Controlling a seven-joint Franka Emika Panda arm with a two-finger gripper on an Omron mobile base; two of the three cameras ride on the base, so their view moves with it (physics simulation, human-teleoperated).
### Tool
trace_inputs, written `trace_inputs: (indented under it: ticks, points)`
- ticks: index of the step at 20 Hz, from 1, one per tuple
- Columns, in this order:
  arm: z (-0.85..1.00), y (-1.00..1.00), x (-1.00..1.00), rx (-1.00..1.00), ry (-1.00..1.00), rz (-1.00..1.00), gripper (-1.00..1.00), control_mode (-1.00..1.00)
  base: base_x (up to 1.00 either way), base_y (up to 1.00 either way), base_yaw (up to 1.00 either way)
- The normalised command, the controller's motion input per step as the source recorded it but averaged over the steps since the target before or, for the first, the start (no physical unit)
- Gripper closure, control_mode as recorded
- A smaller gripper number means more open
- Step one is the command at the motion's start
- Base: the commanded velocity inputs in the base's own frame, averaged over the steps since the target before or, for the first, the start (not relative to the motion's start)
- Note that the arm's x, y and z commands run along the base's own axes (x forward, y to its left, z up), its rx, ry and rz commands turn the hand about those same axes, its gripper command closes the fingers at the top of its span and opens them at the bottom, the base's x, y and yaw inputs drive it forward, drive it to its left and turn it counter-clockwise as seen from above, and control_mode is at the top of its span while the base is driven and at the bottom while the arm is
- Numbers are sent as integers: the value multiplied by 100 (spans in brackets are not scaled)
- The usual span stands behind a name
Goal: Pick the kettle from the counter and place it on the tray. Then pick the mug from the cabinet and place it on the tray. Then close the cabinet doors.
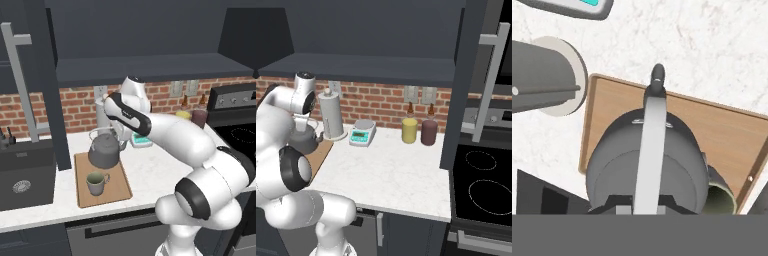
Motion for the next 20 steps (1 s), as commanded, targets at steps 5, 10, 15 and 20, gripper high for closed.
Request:
trace_inputs:
  ticks: [5, 10, 15, 20]
  points:
    - [-18, 5, 1, 0, 1, -11, 100, -100, 0, 0, 0]
    - [-23, 0, 1, 0, 1, -12, 100, -100, 0, 0, 0]
    - [-23, 0, 3, -1, 1, -11, 100, -100, 0, 0, 0]
    - [-13, 5, 3, 0, 1, -7, 100, -100, 0, 0, 0]
